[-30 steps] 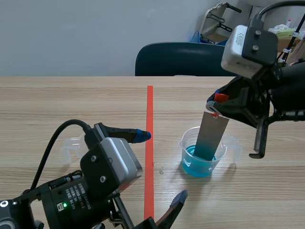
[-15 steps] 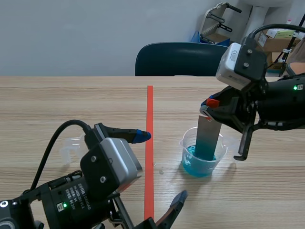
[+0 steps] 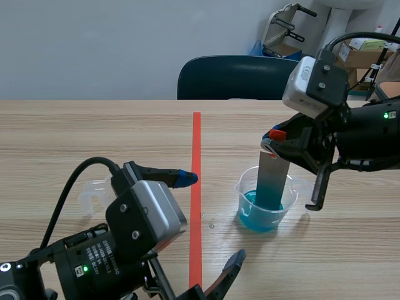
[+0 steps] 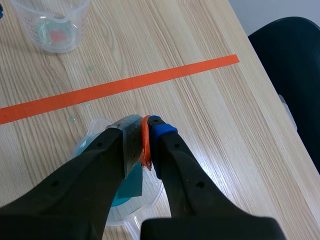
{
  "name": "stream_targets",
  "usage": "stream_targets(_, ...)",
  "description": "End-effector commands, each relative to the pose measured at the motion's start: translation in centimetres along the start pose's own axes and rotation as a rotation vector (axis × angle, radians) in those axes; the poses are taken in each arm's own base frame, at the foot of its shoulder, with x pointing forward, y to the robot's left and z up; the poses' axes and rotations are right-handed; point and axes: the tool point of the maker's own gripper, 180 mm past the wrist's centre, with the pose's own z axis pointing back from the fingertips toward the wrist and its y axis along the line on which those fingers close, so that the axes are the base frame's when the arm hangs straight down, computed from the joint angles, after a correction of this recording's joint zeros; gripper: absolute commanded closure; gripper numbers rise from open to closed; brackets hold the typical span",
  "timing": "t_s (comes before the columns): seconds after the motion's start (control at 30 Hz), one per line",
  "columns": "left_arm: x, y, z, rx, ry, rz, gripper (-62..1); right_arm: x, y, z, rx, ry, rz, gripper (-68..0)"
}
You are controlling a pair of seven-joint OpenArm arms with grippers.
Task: Do the redox reaction experiment
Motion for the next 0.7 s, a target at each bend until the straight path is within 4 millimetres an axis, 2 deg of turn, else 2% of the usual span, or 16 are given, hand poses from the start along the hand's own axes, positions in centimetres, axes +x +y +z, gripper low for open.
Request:
stream_targets(0.0,1.19,0.39,-0.18,0.014,-0.039,-0.003,-62.3,-0.93,0.03,0.17,0.011,0.044,0.02,-0.6)
stream_targets(0.67,1.19,0.39,-0.18,0.014,-0.039,-0.003,-62.3,-0.93,0.03,0.18,0.011,0.044,0.02,-0.6)
